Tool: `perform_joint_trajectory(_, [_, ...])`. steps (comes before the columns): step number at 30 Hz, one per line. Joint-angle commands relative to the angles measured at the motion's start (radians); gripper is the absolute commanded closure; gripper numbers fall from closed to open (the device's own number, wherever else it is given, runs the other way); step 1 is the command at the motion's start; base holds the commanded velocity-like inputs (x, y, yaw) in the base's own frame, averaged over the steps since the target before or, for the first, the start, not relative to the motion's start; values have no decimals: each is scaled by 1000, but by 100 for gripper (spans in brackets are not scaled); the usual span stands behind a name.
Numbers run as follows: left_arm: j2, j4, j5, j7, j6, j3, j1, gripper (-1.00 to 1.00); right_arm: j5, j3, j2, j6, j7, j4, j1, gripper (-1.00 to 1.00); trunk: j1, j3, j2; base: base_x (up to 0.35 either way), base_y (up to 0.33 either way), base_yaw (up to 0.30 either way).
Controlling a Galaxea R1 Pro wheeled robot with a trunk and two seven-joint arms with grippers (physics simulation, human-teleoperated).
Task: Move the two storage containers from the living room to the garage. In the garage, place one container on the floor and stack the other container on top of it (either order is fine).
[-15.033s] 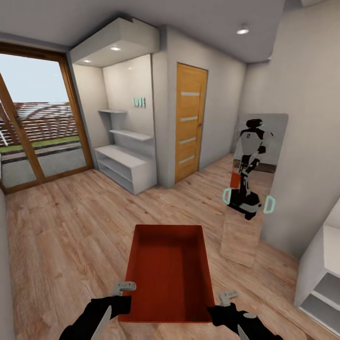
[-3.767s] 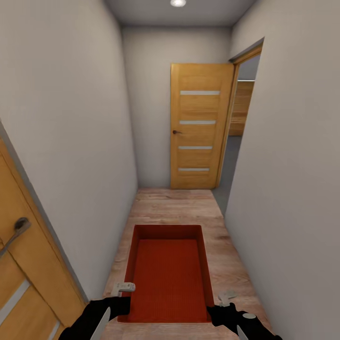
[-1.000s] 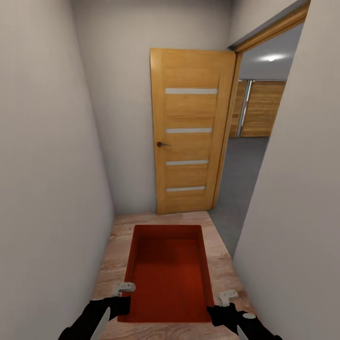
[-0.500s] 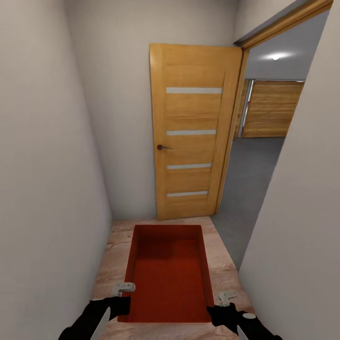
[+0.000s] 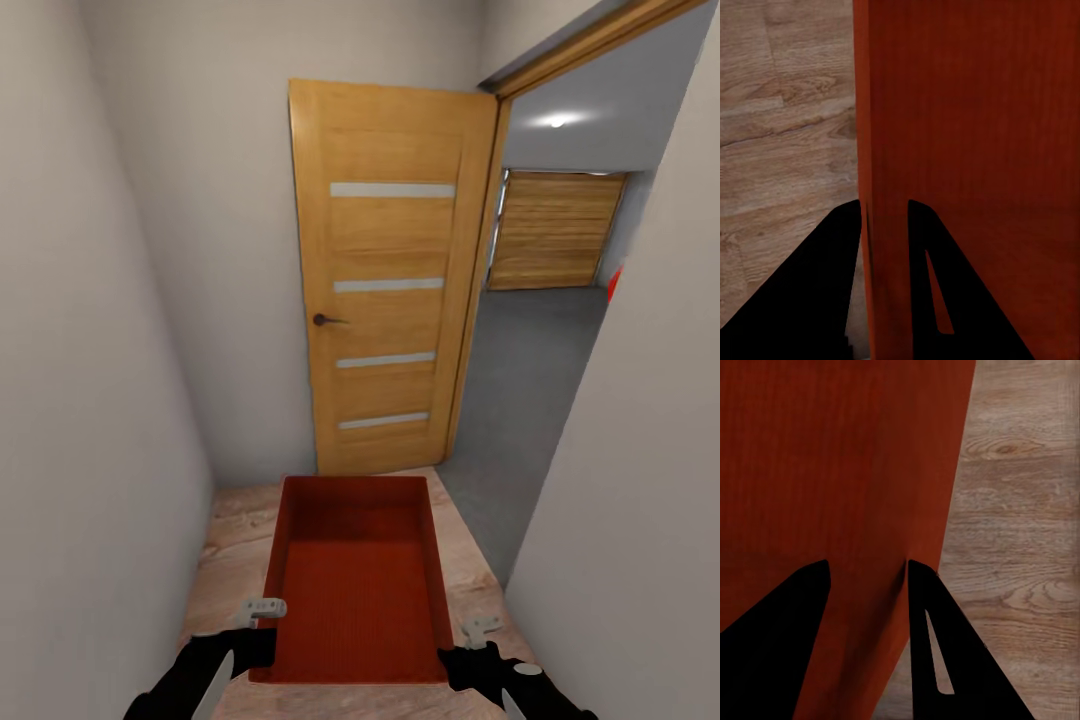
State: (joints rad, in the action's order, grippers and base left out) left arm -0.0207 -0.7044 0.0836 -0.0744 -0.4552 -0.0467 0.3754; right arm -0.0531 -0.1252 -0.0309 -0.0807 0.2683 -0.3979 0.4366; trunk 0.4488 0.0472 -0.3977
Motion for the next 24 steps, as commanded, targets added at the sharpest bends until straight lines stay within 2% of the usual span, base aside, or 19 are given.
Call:
perform_joint_trajectory(1, [-35, -3, 1, 6, 29, -2, 0, 100, 13, 7, 20, -7, 3, 2, 1, 100, 1, 2, -2, 312, 183, -52])
perform_joint_trajectory(10, [-35, -3, 1, 6, 29, -2, 0, 100, 13, 7, 20, -7, 3, 2, 1, 100, 1, 2, -2, 297, 204, -28])
perform_joint_trajectory(24, [-35, -3, 1, 6, 29, -2, 0, 100, 13, 7, 20, -7, 3, 2, 1, 100, 1, -1, -2, 292, 202, -249])
